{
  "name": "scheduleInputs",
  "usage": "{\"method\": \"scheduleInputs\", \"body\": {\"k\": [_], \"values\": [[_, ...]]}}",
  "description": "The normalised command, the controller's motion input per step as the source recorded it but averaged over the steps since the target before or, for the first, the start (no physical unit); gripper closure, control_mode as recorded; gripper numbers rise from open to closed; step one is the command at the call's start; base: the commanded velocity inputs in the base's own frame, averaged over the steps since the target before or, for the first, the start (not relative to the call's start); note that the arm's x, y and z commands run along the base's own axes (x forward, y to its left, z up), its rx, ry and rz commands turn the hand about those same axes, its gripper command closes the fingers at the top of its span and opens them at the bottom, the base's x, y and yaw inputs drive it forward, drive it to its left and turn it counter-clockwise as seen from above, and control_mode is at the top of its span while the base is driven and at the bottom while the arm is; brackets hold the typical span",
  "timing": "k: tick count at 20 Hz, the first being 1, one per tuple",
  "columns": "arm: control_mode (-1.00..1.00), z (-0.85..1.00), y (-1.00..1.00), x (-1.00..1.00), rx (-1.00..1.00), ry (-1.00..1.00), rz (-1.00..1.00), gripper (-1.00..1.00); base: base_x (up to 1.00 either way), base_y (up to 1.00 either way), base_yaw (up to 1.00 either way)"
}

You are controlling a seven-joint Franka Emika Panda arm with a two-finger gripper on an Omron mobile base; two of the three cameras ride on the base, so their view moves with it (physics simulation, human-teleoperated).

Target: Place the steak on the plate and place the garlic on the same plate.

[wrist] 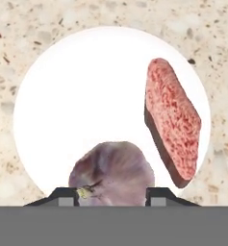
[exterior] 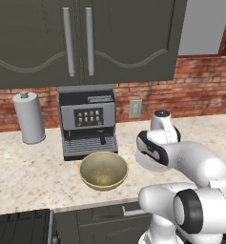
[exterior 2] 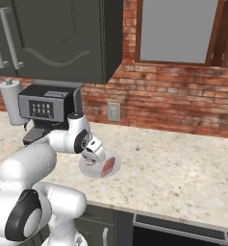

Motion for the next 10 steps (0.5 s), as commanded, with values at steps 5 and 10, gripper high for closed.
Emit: {"method": "scheduleInputs", "body": {"k": [5,10], "values": [[-1.00,-0.19,0.00,0.12,0.00,0.05,-0.01,-1.00,0.00,0.00,0.00],[-1.00,-0.13,0.00,0.23,0.00,0.00,-0.01,-1.00,0.00,0.00,0.00]]}}
